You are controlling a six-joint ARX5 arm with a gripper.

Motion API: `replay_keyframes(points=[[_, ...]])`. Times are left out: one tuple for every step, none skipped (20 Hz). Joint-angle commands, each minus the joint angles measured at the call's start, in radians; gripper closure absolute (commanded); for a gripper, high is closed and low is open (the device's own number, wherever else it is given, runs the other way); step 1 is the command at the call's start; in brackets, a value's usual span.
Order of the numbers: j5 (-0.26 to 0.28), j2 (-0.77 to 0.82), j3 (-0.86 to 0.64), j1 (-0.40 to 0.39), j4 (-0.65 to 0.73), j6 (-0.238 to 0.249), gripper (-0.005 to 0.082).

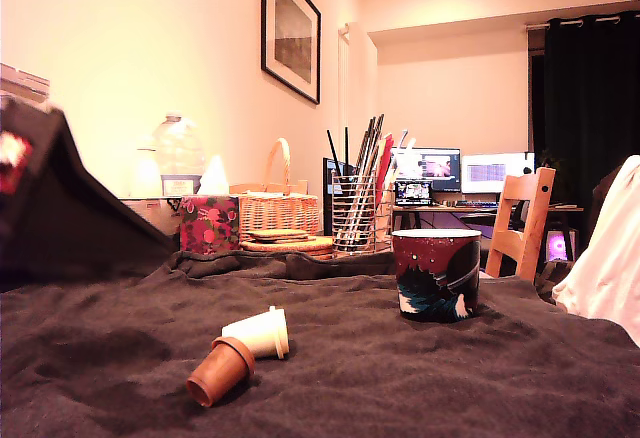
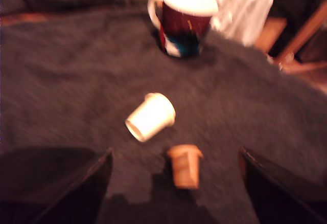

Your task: Pick up the coffee capsules on the table and drop them inside the coffee cup

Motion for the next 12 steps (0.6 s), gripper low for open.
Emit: replay_keyframes(points=[[-0.003,0.031,-0.003,-0.016,0.015,0.008,0.0062],[-0.005,0.052,0.01,-0.025,0.012,0.008,0.0062],[-0.006,0.074,0.023,-0.034,0.01,0.008,0.0062],[-0.01,0.1,0.035,-0.042,0.011,0.008,0.0062],[-0.013,0.123,0.049,-0.047,0.007,0.008,0.0062],[-0.013,0.143,0.063,-0.049,0.003,0.008,0.0062],[-0.013,0.164,0.076,-0.051,0.002,0.008,0.0062],[-0.013,0.186,0.09,-0.054,0.0,0.008,0.0062],[-0.013,0.209,0.105,-0.059,-0.007,0.008,0.0062],[-0.013,0.233,0.122,-0.063,-0.021,0.008,0.0062],[-0.014,0.255,0.138,-0.066,-0.027,0.008,0.0062],[-0.014,0.278,0.152,-0.068,-0.028,0.006,0.0062]])
